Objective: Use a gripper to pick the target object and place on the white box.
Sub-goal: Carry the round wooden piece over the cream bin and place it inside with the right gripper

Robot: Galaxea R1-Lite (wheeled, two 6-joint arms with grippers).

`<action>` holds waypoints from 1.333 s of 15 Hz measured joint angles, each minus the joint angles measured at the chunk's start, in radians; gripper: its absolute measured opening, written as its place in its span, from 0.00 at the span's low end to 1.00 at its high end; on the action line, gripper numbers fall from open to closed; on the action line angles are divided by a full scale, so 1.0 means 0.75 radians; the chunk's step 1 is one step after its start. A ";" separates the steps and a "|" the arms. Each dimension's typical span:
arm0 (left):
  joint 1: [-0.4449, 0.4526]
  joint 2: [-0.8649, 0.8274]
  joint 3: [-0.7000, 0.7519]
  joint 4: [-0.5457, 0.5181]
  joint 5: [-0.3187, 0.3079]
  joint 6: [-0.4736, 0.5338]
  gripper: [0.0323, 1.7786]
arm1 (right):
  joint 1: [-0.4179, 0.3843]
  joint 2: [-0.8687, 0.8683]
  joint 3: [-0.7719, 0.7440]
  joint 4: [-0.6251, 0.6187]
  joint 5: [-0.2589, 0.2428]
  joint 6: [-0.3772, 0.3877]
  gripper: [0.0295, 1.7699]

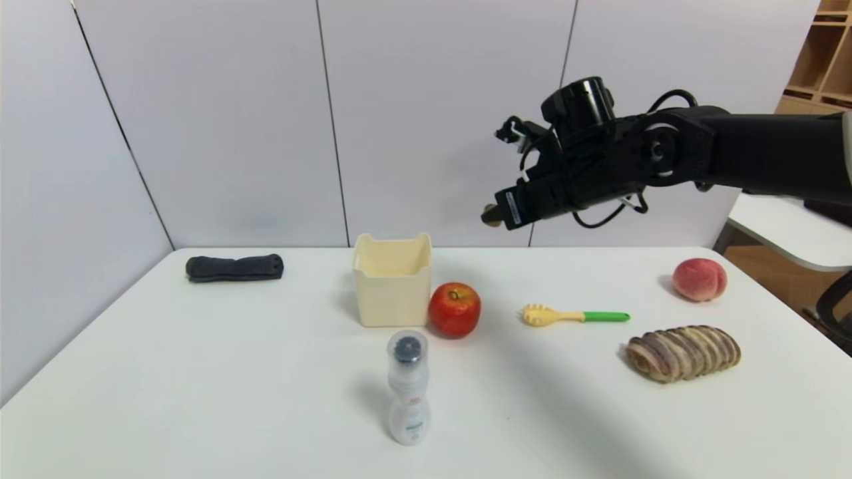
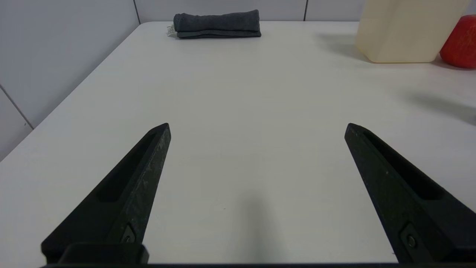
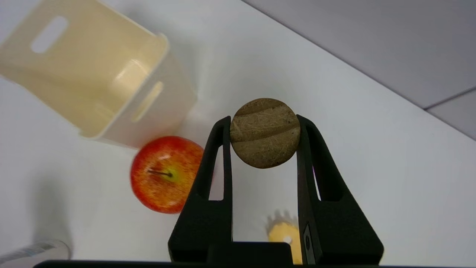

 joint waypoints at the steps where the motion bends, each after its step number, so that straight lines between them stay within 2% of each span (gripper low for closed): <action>1: 0.000 0.000 0.000 0.000 0.000 -0.001 0.95 | 0.031 0.001 -0.006 -0.026 0.001 0.002 0.25; 6: 0.000 0.000 0.000 0.000 0.001 0.000 0.95 | 0.158 -0.002 -0.013 -0.037 0.007 0.012 0.25; 10: 0.000 0.000 0.000 0.000 0.000 0.000 0.95 | 0.218 0.001 -0.013 -0.043 0.005 0.013 0.25; 20: 0.000 0.000 0.000 0.000 -0.001 -0.001 0.95 | 0.304 0.146 -0.013 -0.275 0.006 0.002 0.25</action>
